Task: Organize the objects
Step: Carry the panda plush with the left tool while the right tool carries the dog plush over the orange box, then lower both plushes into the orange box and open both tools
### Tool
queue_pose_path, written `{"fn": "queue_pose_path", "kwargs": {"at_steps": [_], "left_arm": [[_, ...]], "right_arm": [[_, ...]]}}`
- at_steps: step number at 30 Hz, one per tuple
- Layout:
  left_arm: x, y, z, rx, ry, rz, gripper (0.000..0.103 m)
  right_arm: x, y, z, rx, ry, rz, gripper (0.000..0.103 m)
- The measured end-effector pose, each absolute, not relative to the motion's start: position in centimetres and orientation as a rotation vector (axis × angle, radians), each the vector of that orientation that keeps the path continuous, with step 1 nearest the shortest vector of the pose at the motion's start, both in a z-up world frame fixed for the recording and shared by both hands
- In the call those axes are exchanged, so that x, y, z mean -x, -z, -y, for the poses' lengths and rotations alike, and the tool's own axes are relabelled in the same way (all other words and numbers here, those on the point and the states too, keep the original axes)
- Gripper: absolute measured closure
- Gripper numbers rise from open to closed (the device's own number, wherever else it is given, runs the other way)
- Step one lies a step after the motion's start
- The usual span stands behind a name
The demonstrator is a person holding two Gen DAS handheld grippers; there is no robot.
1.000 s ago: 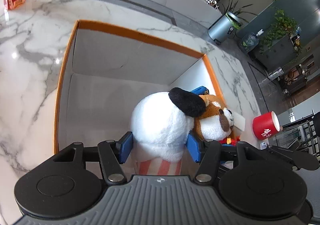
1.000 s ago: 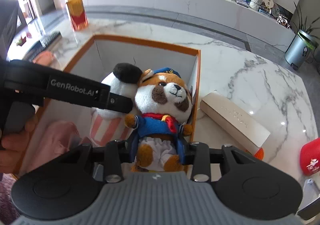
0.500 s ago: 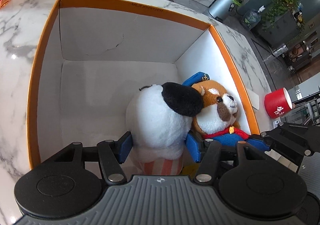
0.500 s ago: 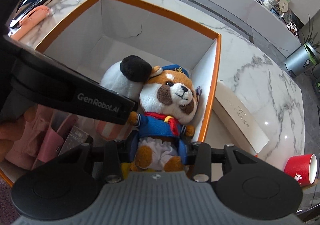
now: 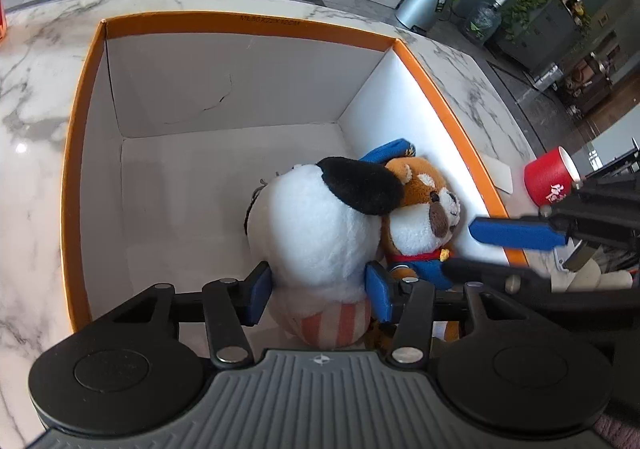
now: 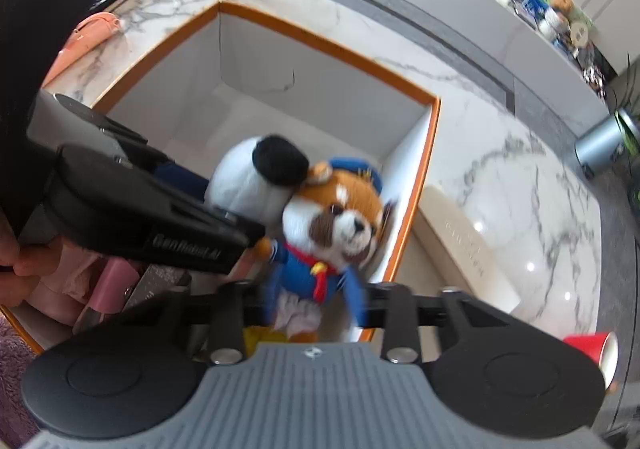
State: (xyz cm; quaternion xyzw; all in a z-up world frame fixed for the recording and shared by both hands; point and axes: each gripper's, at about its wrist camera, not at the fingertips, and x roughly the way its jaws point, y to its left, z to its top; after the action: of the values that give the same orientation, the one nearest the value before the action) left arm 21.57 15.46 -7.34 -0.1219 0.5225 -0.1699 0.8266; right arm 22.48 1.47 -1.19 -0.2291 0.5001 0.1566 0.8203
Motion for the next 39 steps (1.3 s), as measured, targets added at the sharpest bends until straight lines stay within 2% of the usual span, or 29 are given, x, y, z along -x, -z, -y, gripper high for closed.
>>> {"fn": "queue_pose_path", "kwargs": {"at_steps": [9, 19, 31, 37, 39], "left_arm": [[-21.3, 7.2, -15.5, 0.226, 0.393, -1.109, 0.048], [-20.8, 7.0, -15.7, 0.195, 0.411, -1.098, 0.052], [-20.4, 6.9, -15.4, 0.181, 0.407, -1.092, 0.053], [-20.6, 7.0, -15.2, 0.192, 0.416, -1.077, 0.047], [-20.4, 6.9, -15.0, 0.185, 0.423, -1.068, 0.042]], "right_arm": [[-25.3, 2.2, -2.6, 0.599, -0.366, -1.048, 0.094], [-25.9, 3.6, -3.3, 0.759, -0.438, -1.047, 0.094], [-27.2, 4.3, -2.8, 0.709, -0.467, -1.079, 0.091], [-26.2, 3.3, -1.8, 0.672, -0.462, -1.026, 0.090], [-25.3, 2.6, -1.6, 0.688, -0.447, -0.989, 0.084]]}}
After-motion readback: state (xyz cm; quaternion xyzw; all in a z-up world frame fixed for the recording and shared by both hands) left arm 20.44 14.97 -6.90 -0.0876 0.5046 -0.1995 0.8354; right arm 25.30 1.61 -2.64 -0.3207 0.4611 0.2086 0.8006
